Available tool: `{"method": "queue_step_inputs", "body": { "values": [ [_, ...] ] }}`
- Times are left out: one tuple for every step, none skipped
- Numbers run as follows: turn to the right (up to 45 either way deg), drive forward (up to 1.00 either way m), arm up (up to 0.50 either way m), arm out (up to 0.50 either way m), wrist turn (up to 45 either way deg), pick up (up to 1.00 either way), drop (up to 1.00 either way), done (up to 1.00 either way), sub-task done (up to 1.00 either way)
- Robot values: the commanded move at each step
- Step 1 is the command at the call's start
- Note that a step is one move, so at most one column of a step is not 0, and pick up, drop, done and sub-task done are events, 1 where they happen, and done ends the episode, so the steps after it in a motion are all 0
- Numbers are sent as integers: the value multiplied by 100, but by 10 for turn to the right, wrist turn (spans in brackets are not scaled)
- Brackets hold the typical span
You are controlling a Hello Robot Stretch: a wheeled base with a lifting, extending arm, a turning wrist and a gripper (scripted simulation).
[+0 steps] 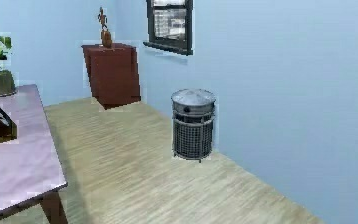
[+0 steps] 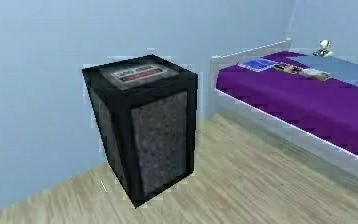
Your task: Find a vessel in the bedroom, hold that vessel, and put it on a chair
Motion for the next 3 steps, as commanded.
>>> {"method": "queue_step_inputs", "body": {
  "values": [
    [0,80,0,0,0,0,0,0,0],
    [-300,0,0,0,0,0,0,0,0],
    [0,65,0,0,0,0,0,0,0]
  ]
}}
